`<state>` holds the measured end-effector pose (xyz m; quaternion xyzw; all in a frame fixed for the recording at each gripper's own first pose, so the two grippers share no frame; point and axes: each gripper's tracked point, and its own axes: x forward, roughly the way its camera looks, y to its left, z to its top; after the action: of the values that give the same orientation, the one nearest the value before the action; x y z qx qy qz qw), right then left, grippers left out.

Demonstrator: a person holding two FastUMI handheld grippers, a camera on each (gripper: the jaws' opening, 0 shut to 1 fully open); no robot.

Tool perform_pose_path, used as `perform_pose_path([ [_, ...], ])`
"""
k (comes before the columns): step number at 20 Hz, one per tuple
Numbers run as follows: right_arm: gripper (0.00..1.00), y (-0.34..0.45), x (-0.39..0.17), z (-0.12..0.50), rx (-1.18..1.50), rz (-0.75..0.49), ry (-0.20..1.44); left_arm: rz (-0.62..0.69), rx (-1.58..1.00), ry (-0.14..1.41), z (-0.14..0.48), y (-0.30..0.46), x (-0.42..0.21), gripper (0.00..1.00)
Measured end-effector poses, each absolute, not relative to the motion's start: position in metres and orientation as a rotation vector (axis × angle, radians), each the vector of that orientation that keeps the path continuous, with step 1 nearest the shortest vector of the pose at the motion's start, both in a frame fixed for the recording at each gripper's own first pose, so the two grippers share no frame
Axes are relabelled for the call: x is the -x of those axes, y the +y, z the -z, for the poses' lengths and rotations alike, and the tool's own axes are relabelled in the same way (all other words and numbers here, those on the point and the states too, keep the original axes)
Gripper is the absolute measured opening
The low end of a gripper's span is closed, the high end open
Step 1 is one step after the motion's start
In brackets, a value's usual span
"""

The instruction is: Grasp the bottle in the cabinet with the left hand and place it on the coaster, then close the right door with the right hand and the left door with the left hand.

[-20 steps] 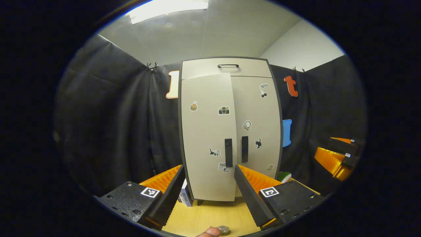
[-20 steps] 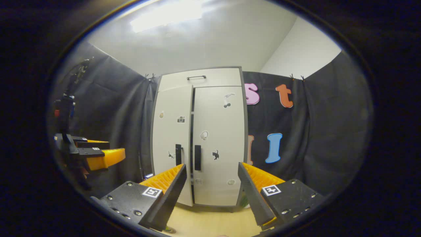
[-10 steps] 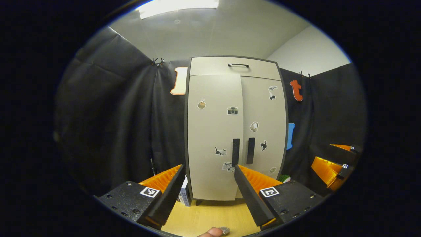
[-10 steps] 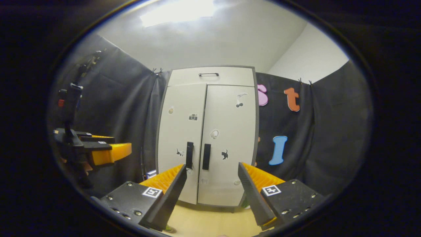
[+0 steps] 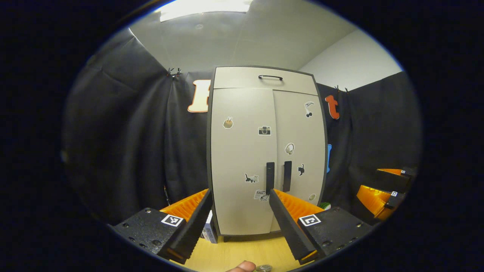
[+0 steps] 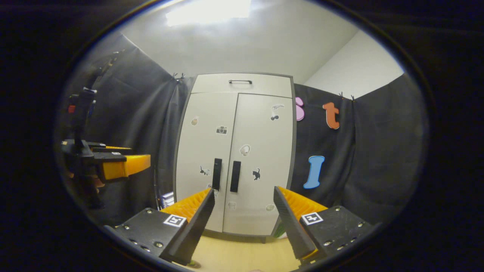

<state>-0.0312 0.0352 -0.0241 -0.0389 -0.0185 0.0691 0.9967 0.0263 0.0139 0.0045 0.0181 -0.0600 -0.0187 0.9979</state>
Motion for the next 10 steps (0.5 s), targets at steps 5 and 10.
perform_pose_path([
  [5,0.92,0.031,0.035,0.019,0.065,-0.112,-0.039,0.064,-0.016,-0.124,-0.004,0.005,-0.027,0.95],
  [10,0.95,0.015,0.041,0.012,0.024,-0.082,-0.029,0.09,-0.015,-0.129,-0.005,-0.005,-0.028,0.95],
])
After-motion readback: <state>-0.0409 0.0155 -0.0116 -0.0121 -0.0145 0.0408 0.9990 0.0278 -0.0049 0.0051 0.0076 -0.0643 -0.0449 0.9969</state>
